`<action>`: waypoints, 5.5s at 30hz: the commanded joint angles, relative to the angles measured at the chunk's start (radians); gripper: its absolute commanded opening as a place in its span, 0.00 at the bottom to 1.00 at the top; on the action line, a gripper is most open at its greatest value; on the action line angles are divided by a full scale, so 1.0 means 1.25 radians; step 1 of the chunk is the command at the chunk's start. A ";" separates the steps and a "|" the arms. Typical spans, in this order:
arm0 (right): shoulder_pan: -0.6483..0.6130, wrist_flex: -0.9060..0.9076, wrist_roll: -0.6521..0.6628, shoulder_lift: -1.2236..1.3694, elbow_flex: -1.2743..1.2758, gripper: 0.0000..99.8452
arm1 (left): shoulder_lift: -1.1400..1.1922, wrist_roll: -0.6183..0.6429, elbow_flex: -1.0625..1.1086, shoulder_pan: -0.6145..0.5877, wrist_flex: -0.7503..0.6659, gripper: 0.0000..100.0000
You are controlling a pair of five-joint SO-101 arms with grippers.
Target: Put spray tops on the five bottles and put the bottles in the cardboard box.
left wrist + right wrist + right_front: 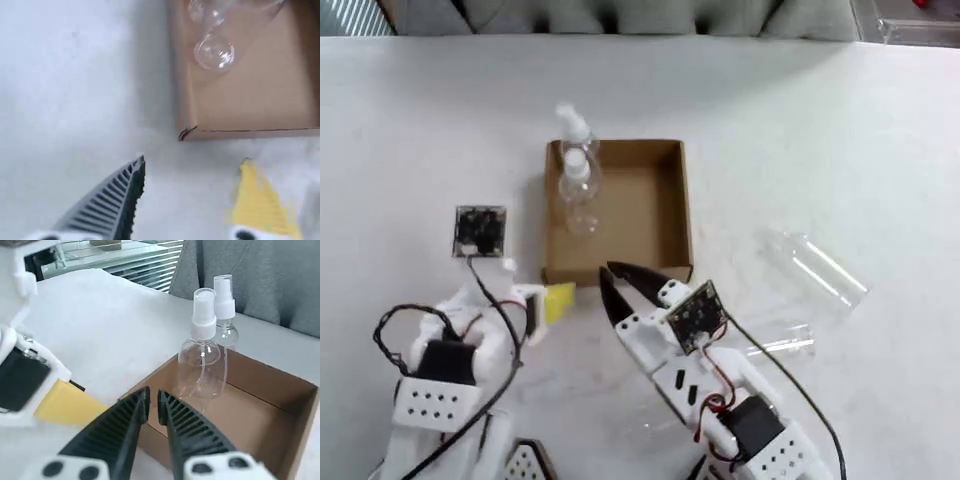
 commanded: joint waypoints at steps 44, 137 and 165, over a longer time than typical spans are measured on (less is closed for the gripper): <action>0.742 0.325 0.577 0.322 -0.285 0.02 | -0.064 -0.123 0.207 -0.265 -0.158 0.02; -0.265 0.512 -0.157 1.186 -1.113 0.01 | 0.370 -0.076 -0.309 -0.656 -0.022 0.02; -0.292 0.558 -0.157 1.390 -1.307 0.38 | 0.844 -0.032 -0.733 -0.686 0.228 0.02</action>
